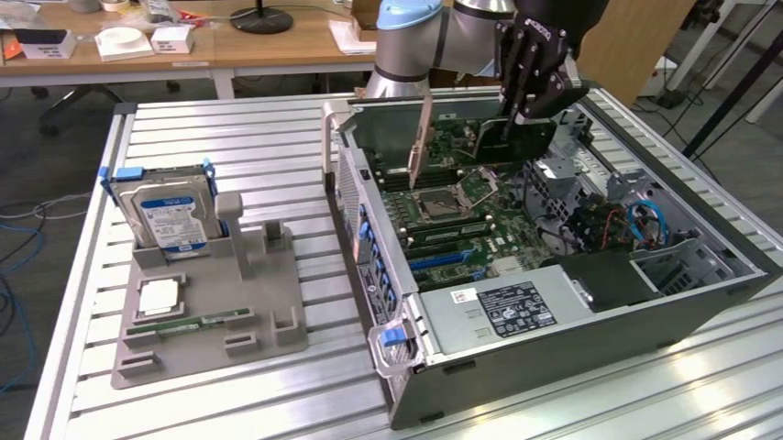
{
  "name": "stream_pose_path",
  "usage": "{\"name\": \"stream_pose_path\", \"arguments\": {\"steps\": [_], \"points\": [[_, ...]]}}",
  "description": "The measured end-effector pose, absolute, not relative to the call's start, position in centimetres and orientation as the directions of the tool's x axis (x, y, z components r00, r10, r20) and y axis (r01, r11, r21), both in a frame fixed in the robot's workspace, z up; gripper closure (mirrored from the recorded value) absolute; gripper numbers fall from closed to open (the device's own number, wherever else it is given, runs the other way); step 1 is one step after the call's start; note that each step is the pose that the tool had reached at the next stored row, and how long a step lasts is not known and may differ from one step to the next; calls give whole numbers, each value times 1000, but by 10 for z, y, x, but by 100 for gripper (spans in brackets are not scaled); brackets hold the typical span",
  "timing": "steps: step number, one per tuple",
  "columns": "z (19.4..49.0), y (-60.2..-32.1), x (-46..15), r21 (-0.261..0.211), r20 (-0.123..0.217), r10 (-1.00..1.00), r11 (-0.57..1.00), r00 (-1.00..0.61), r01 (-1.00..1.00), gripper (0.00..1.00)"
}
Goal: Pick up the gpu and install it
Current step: 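Insert the gpu into the slot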
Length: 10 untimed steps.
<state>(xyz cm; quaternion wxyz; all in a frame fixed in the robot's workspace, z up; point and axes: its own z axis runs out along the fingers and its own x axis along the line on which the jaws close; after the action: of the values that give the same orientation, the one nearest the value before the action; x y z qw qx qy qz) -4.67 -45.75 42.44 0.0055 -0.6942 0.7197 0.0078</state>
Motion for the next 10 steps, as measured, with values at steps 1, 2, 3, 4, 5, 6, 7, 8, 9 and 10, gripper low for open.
{"name": "stream_pose_path", "arguments": {"steps": [1,2,3,4,5,6,7,8,9,10], "points": [[424,-458,-47,4,-19,-999,36,-36,-999,74],[424,-458,-47,4,-19,-999,36,-36,-999,74],[421,-456,-47,4,-19,-999,36,-36,-999,74],[417,-451,-47,4,-19,-999,36,-36,-999,74],[417,-451,-47,4,-19,-999,36,-36,-999,74],[417,-451,-47,4,-19,-999,36,-36,-999,74],[417,-451,-47,4,-19,-999,36,-36,-999,74],[416,-450,-47,4,-19,-999,36,-36,-999,74],[416,-450,-47,4,-19,-999,36,-36,-999,74],[416,-450,-47,4,-19,-999,36,-36,-999,74]]}}
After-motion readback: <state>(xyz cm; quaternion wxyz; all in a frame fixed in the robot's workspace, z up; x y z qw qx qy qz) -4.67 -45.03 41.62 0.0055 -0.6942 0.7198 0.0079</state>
